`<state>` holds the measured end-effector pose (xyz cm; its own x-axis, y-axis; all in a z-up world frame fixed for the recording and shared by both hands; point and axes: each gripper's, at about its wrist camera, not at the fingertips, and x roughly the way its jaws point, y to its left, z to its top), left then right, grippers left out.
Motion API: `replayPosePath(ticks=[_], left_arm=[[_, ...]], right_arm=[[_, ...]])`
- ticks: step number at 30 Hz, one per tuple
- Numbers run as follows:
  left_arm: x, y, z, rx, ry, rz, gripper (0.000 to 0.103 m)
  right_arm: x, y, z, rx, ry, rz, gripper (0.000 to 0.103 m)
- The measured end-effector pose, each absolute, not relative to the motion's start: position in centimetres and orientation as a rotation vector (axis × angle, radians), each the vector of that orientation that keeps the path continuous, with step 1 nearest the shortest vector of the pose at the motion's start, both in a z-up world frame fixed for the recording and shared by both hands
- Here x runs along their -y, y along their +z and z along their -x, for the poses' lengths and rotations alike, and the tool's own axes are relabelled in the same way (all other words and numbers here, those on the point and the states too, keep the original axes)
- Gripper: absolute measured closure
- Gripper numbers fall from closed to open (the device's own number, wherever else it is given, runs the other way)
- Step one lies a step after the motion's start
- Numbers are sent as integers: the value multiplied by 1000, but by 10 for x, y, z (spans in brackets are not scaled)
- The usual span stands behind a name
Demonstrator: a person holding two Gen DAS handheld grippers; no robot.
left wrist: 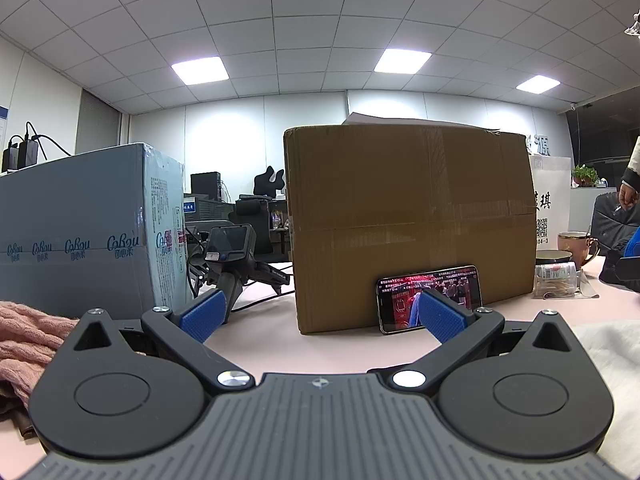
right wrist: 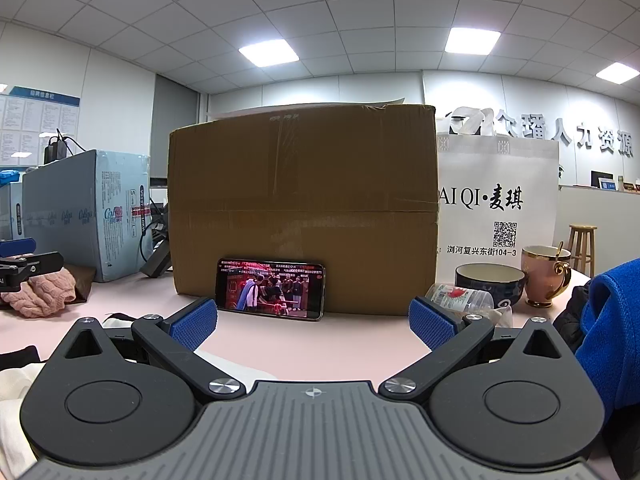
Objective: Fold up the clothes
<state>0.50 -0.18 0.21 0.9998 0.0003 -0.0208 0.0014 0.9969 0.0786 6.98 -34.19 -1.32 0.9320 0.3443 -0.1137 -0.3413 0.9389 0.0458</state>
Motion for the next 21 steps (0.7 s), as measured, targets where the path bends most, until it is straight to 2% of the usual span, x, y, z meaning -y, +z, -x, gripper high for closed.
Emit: replayPosePath(ticks=[21], left_arm=[[1,1,-9,-46,-1,-76,0]], right_arm=[[341,-14,-74,-150,336,-30,0]])
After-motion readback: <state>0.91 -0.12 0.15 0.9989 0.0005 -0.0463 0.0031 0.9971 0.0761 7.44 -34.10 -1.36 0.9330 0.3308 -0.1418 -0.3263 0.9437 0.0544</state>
